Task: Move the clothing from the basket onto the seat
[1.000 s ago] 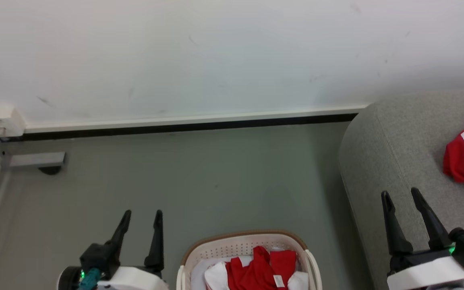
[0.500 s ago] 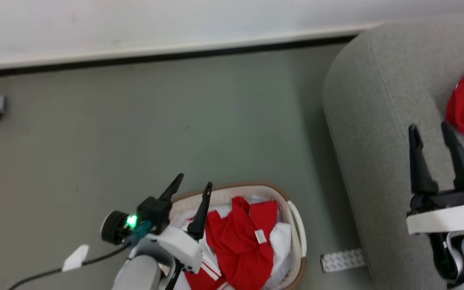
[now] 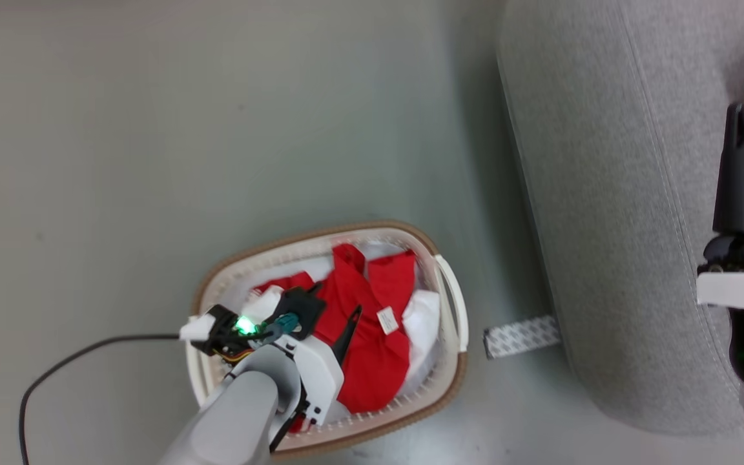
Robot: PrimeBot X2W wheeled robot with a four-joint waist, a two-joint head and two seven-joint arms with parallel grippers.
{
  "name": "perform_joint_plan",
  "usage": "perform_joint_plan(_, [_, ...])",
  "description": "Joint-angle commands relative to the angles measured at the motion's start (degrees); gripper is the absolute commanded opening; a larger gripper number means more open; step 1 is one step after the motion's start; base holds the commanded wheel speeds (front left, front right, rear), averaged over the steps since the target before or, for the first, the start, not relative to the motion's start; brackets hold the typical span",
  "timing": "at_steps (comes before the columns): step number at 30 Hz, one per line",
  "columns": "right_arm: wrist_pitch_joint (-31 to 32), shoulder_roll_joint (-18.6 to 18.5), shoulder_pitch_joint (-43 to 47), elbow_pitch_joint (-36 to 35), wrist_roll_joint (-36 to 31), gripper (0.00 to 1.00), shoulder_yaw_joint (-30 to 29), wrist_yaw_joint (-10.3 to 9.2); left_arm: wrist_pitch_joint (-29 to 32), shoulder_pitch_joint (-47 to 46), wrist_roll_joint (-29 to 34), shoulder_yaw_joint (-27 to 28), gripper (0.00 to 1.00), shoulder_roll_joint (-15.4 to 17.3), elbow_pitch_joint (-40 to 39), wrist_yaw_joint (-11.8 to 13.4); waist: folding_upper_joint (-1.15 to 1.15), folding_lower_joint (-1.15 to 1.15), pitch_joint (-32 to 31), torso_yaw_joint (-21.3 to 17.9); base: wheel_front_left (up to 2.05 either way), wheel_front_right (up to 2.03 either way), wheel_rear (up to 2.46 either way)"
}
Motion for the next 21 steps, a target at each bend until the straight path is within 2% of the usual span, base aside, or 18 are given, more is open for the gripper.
perform_joint_plan(1, [0.05,0.16,-1.41,-0.87,0.44,1.00,-0.26,-0.13,0.72,-1.83,1.36,-1.12,1.00,0.35,2.30,-0.25,0.00,-0.02,3.10,-2.27,0.00,0.00,0.00])
perform_joint_plan(16, [0.05,6.26,-7.07,-9.51,1.51,1.00,-0.71,-0.13,3.24,-13.34,4.58,-6.25,1.00,1.94,18.05,-0.99,0.00,-0.02,14.19,-8.73,0.00,0.00,0.00])
perform_joint_plan(21, [0.05,7.72,-7.74,-13.11,2.13,1.00,-1.34,-0.13,5.43,-15.93,4.90,-6.97,1.00,2.58,20.73,0.10,0.00,-0.02,16.28,-9.65,0.00,0.00,0.00])
